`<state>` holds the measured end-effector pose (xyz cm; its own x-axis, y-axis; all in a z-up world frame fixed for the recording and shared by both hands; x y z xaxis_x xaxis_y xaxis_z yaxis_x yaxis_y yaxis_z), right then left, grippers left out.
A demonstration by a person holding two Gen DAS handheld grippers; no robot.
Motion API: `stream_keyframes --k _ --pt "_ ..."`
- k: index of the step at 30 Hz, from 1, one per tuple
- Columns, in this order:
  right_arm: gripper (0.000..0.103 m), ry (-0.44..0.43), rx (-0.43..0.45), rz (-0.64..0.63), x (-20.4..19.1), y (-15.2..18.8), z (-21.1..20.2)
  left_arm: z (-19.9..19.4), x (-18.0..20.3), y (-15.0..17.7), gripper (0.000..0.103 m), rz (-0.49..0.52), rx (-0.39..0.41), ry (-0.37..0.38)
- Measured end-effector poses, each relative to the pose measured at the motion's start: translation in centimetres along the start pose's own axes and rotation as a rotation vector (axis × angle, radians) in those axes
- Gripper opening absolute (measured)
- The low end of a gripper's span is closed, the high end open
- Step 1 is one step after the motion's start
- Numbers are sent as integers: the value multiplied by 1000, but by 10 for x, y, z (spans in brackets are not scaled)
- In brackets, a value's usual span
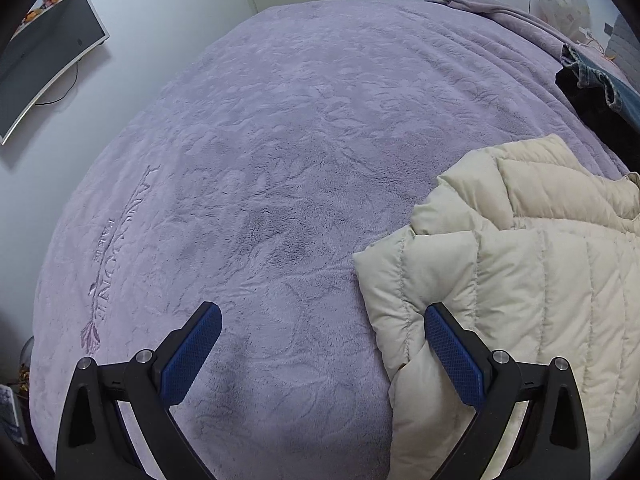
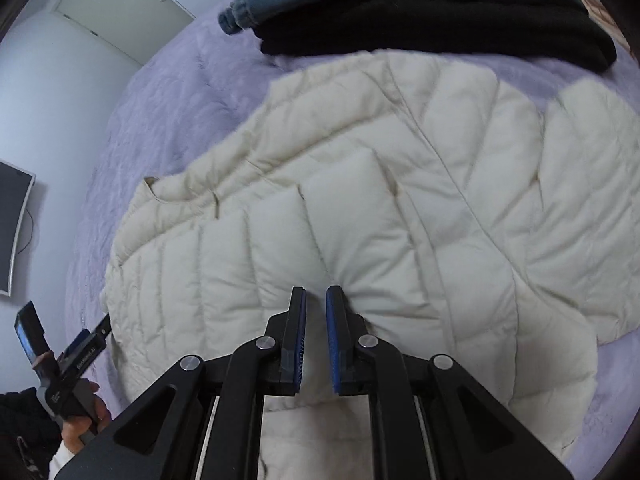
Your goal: Fold large clothes
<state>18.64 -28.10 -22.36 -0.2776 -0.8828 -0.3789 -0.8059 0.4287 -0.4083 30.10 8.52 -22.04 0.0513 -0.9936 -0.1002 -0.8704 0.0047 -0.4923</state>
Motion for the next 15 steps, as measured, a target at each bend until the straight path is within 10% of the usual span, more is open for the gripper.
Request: stream_keyframes --k 15 --pt "11 25 12 21 40 19 -18 13 5 4 103 34 -34 -50"
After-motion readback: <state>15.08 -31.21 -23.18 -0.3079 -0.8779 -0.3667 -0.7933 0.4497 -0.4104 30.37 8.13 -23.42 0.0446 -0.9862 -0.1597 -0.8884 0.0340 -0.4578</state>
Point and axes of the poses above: each gripper's, at about its wrist camera, not at the fingertips, and z roughly the way its jaws point, x to its right, y to its underside, the point moved 5 cm from there along z, roughly the way its jaws point, and after that the axes turned 10 degrees about -z, right-handed, at the moved point
